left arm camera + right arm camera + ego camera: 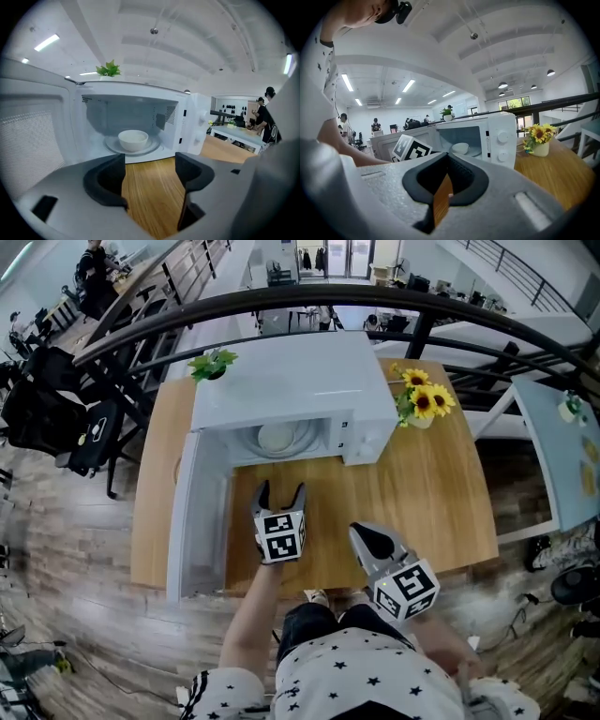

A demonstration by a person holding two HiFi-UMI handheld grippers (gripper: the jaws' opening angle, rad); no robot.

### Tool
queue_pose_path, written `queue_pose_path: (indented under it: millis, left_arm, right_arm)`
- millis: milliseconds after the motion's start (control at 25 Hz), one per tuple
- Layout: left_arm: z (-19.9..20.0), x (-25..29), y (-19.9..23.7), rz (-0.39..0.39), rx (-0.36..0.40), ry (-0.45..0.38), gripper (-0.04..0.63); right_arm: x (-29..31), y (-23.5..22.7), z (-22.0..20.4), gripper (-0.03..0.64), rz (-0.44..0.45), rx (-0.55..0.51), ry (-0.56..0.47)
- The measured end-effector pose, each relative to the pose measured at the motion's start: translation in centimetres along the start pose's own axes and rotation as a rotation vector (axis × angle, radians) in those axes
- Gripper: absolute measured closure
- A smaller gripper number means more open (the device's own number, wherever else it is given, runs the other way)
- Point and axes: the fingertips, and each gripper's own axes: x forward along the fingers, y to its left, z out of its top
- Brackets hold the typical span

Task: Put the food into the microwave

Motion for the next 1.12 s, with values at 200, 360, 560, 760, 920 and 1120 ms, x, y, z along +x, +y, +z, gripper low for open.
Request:
queue_pose_path:
  millis: [200,360,560,760,920,1120]
  left_arm:
    - [-0.3,-4.0,-2.2,0.017,-0.010,-0.036,0.354]
    - [-0.8,-7.4,-4.2,0.024,-0.014,-0.061,0.411]
    - [-1.6,-11.4,-6.6,0.036,-0.025,-0.081,0.479]
    - [-2.3,-15.1,-8.4,0.055,-0.032,-0.103,0.531]
    - [-2.7,-18.2,-9.8,0.061,-0.037,-0.121,0.563]
    - [-3.2,-21.8,-11.8,0.043,-0.050,-0.141,0.581]
  right_arm:
    - [-3.6,0.8,-0.7,0.612,-0.011,-0.012,-0.015]
    - [-6.6,1.3,-1.4,0.612,-0.028,-0.017,-0.029]
    - [-10.1,1.7,-2.3,0.611,-0.040,-0.017,-0.042]
    - [-12.7,2.3,-3.1,0.611,-0.040,-0.015,-0.056]
    - [-14.5,3.1,-3.3,0.611,-0.033,-0.010,-0.070]
    - [-16.6,3.9,-3.8,0.612,-0.028,-0.010,-0.090]
